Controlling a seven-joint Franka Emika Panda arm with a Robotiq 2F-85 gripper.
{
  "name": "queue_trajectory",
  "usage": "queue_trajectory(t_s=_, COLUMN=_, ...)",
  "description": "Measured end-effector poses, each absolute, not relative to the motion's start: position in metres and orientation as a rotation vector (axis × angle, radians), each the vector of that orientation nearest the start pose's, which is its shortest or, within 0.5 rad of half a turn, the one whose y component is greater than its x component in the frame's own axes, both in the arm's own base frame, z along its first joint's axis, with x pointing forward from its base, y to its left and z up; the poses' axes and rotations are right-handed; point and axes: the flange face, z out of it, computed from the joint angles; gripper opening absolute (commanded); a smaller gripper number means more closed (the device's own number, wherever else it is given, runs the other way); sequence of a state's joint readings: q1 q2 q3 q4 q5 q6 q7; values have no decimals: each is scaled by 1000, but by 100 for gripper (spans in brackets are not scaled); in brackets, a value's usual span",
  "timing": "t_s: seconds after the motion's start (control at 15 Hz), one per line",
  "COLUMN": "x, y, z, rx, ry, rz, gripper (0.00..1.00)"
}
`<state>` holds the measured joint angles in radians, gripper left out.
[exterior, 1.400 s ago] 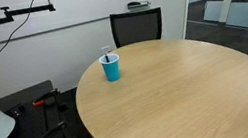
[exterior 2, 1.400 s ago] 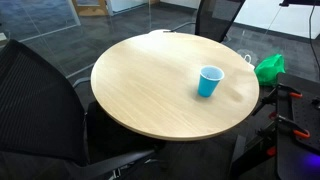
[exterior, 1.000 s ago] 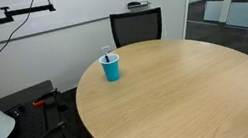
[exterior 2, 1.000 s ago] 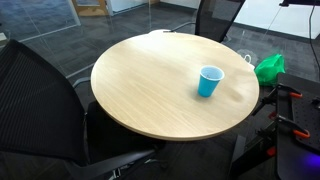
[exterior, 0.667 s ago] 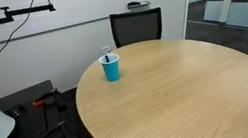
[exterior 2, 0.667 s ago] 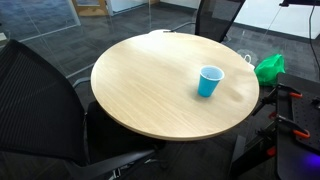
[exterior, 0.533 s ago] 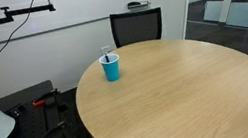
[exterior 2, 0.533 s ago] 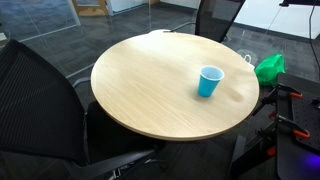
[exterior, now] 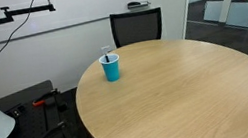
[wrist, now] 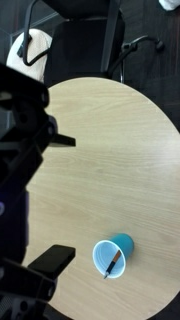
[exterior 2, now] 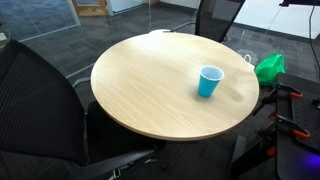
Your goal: Remove the pen from the mug cup and place it on the table
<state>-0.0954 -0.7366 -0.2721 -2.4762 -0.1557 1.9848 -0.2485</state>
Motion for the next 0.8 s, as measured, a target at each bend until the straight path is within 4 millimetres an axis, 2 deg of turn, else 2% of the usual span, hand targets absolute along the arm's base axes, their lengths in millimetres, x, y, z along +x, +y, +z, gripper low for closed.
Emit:
queue_trajectory(t_s=0.47, x=369, y=-148, z=516, rx=-2975, ry=-251, rz=-420, gripper=100)
queue_trajectory(t_s=0.8, x=392, y=-146, z=497, rx=-2800, ry=-457, rz=-474, gripper=100)
